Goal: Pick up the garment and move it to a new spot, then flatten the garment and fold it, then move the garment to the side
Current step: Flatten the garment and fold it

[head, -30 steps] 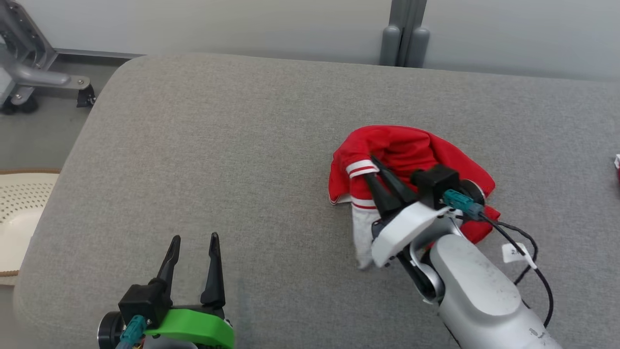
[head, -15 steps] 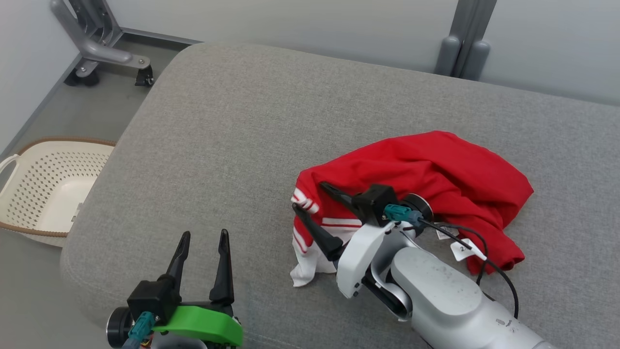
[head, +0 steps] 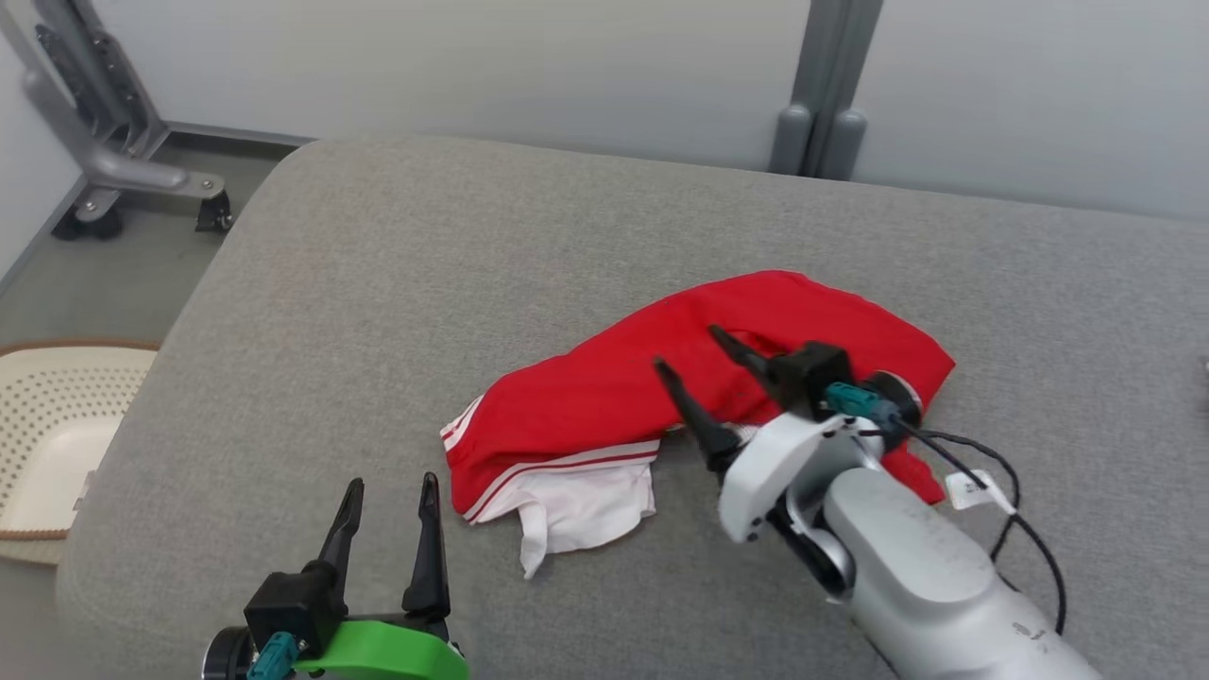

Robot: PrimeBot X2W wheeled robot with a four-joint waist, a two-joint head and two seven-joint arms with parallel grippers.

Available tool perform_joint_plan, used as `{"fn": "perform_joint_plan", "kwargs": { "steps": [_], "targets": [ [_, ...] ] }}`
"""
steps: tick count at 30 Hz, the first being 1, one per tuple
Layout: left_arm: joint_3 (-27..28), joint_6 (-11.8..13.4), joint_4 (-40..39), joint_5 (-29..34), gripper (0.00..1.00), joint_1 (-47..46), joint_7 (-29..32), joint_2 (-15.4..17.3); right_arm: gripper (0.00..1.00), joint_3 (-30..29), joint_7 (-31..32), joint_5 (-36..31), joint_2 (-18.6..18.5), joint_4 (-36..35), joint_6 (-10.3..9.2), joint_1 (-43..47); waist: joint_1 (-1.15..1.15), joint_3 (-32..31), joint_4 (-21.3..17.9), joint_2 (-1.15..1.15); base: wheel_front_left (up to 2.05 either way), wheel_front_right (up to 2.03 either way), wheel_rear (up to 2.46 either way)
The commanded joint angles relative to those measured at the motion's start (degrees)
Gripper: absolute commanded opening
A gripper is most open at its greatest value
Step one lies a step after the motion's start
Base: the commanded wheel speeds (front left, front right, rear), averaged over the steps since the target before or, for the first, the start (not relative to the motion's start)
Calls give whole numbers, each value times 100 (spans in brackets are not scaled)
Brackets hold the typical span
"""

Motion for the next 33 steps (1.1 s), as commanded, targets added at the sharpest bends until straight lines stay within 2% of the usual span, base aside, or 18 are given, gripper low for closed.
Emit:
{"fn": "perform_joint_plan", "kwargs": {
  "steps": [1,8,11,16,23,24,25,26,27,28,33],
  "targets": [
    [-13,-13,-23,21,100,94,0,7,100,-334,-21,-201,-134,24,-9,184,0,-177,-334,0,0,0,0],
    [-78,19,-63,-11,100,99,0,8,100,-2153,-6,-1097,-611,42,-8,836,0,-24,-553,0,0,0,0],
    [-95,-4,-71,-8,100,10,0,7,100,-2537,165,-1312,-600,112,-8,877,0,112,-575,0,0,0,0],
    [-167,-32,-32,12,100,-151,0,7,100,-2680,435,-1348,-548,358,-9,604,0,313,-463,0,0,0,0],
    [-154,-24,-9,48,100,-311,0,7,100,-2397,766,-1051,-635,1079,-9,136,0,560,-183,0,0,0,0],
    [-148,-22,-11,47,100,-323,0,7,97,-2365,741,-992,-639,1156,-9,67,0,582,-160,0,0,0,0],
    [-132,-18,-16,48,100,-333,0,7,47,-2333,716,-935,-634,1242,-9,-3,0,600,-143,0,0,0,0],
    [-123,-20,-16,50,100,-337,0,7,40,-2304,689,-902,-634,1315,-9,-51,0,608,-132,0,0,0,0],
    [-117,-27,-8,52,100,-341,0,7,7,-2284,602,-860,-650,1373,-9,-109,0,613,-119,0,0,0,0],
    [-109,-31,-3,57,100,-347,0,7,0,-2255,540,-842,-671,1420,-9,-148,0,613,-111,0,0,0,0],
    [-42,11,-15,58,100,-345,0,7,0,-1971,135,-833,-798,1337,-9,-302,0,546,-179,0,0,0,0]
  ]
}}
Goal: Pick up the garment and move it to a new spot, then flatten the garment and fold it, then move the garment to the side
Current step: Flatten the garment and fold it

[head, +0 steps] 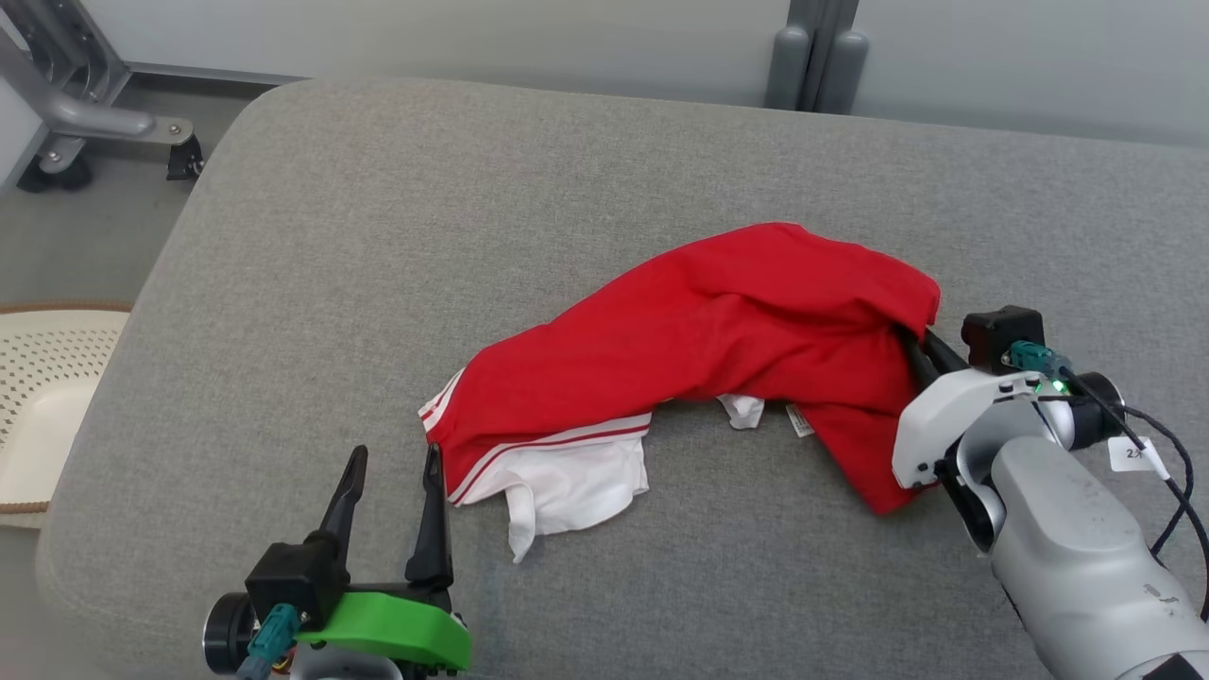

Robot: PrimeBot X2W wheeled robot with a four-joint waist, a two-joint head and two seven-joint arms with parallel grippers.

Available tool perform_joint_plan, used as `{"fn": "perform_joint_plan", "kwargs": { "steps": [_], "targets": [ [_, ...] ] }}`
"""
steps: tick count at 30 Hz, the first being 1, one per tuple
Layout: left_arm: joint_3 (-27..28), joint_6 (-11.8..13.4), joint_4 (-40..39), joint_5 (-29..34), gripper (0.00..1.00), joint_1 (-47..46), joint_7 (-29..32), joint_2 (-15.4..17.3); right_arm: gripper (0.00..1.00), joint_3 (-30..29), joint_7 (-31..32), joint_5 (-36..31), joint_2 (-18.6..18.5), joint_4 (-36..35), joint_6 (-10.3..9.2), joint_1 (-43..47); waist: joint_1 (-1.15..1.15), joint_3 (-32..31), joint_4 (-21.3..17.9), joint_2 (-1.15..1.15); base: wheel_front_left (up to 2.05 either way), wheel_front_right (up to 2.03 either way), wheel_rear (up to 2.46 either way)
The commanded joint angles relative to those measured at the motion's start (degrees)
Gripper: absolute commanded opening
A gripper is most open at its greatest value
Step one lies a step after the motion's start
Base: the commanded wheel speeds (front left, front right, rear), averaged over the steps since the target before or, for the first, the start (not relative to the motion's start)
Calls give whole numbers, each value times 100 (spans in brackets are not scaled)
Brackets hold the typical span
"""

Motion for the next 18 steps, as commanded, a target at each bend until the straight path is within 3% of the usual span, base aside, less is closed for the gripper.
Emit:
{"fn": "perform_joint_plan", "kwargs": {
  "steps": [1,7,12,18],
  "targets": [
    [42,44,-17,28,100,-47,0,7,0,44,-98,28,-89,-123,-9,-64,0,-64,-80,0,0,0,0],
    [62,43,-43,-8,100,81,0,7,0,-125,-211,-49,-281,-1045,-9,196,0,-181,-328,0,0,0,0],
    [69,73,-72,-15,100,127,0,8,0,-506,-211,-131,-252,-2403,-9,663,0,-278,-530,0,0,0,0],
    [111,105,-100,-38,100,211,0,8,0,-873,470,-652,-73,-4525,-9,1695,0,-393,-708,0,0,0,0]
  ]
}}
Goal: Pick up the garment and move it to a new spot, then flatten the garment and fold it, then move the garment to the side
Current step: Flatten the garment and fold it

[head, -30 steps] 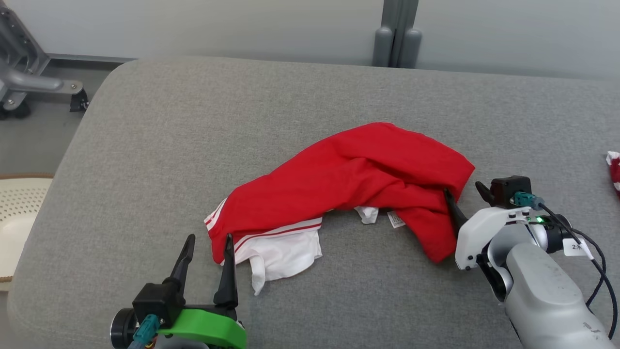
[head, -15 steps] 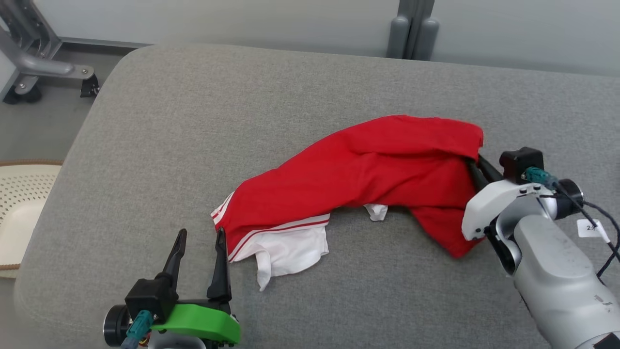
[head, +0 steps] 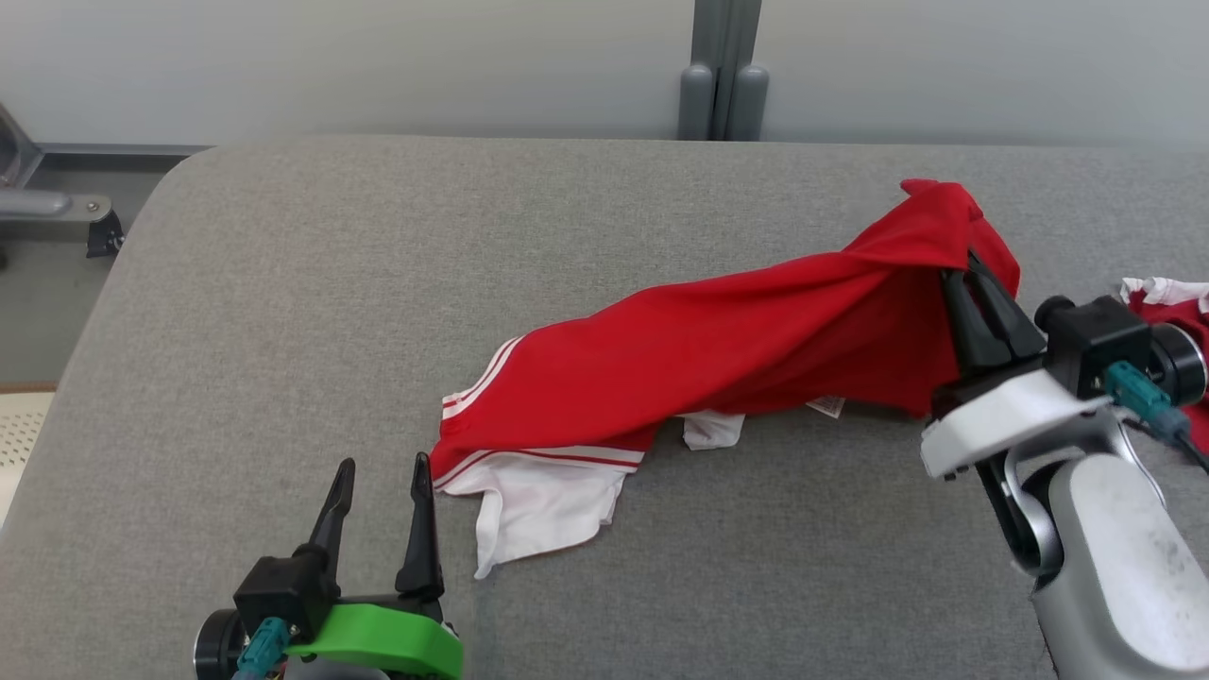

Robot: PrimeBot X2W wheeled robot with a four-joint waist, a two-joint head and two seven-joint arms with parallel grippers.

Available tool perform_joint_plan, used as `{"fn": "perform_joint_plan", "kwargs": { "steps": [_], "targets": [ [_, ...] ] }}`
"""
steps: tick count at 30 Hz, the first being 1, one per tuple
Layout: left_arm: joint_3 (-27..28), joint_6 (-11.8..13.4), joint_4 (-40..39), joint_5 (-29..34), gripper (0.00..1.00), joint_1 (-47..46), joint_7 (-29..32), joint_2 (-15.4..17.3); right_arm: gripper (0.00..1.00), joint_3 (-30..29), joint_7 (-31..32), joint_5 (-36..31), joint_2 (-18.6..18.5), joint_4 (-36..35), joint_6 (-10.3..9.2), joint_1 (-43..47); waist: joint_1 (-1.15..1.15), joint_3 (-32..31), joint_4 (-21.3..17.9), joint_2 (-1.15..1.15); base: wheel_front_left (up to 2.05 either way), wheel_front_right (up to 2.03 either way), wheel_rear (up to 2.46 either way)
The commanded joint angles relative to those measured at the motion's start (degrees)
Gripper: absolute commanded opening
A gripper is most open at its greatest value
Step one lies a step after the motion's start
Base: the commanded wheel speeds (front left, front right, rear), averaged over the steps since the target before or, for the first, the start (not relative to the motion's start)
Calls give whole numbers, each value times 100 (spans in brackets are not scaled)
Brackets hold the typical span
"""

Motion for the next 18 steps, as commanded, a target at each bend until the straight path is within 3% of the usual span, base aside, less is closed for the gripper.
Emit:
{"fn": "perform_joint_plan", "kwargs": {
  "steps": [1,5,9,14,18],
  "targets": [
    [32,36,-14,-12,100,65,0,9,0,-42,170,-126,89,-468,-9,271,0,-88,-102,0,0,0,0],
    [125,38,-53,-30,100,103,0,9,0,-105,841,-495,387,-2112,-9,1052,0,-165,-226,0,0,0,0],
    [130,31,-84,-54,100,77,0,9,0,-131,1385,-685,554,-2975,-9,1429,0,-159,-274,0,0,0,0],
    [28,-12,-124,-94,100,-80,0,9,0,-398,1598,-591,585,-2609,-9,1164,0,24,-174,0,0,0,0],
    [-48,-17,-121,-113,100,-213,0,9,0,-687,1444,-534,405,-1593,-9,533,0,250,33,0,0,0,0]
  ]
}}
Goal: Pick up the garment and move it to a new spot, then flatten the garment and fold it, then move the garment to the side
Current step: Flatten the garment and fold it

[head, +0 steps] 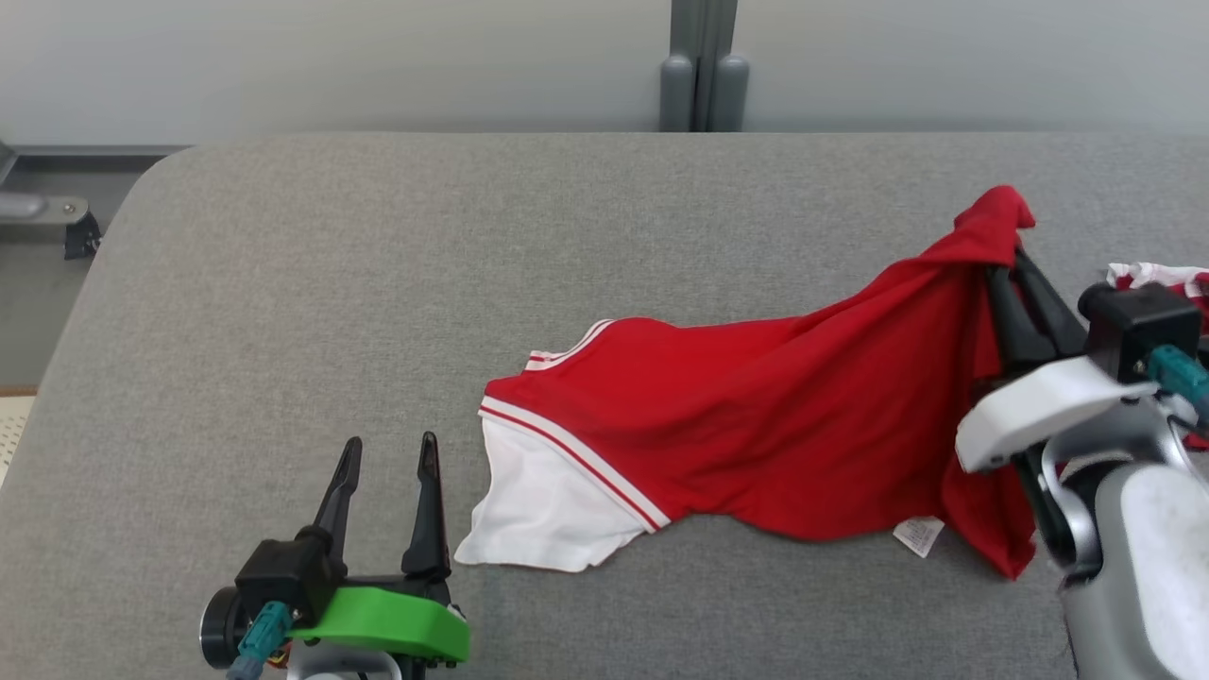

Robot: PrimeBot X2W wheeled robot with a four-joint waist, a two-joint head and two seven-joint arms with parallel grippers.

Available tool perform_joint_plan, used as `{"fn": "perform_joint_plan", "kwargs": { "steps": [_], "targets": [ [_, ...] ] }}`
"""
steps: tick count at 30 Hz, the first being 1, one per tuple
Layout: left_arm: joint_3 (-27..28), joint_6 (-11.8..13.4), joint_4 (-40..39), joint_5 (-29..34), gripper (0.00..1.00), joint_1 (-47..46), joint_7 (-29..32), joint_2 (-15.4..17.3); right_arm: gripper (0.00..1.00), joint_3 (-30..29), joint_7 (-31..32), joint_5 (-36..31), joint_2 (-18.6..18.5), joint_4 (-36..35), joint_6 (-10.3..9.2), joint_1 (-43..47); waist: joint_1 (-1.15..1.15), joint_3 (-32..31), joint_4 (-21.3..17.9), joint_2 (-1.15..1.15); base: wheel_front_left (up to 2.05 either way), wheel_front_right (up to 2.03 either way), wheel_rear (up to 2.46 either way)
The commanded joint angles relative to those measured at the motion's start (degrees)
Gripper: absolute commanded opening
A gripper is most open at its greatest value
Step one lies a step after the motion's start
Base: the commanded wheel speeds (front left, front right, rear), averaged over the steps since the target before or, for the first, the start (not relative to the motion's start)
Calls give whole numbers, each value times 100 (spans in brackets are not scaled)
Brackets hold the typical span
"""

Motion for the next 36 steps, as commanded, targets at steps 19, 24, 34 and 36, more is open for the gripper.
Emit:
{"fn": "perform_joint_plan", "kwargs": {
  "steps": [19,24,34,36],
  "targets": [
    [-489,-30,106,-144,100,-471,-1,6,100,-539,-1277,-1133,-1280,5411,-10,-3561,0,894,1364,0,0,0,0],
    [-509,17,123,-141,100,-448,0,7,100,-915,-1610,-1548,-1254,5984,-10,-3873,0,887,1326,0,0,0,0],
    [-354,24,142,-56,100,-289,0,9,100,-946,-2046,-1708,-1087,6244,-10,-3983,0,528,674,0,0,0,0],
    [-326,10,157,-33,100,-253,0,10,100,-831,-2093,-1564,-1050,6184,-10,-3824,0,427,514,0,0,0,0]
  ]
}}
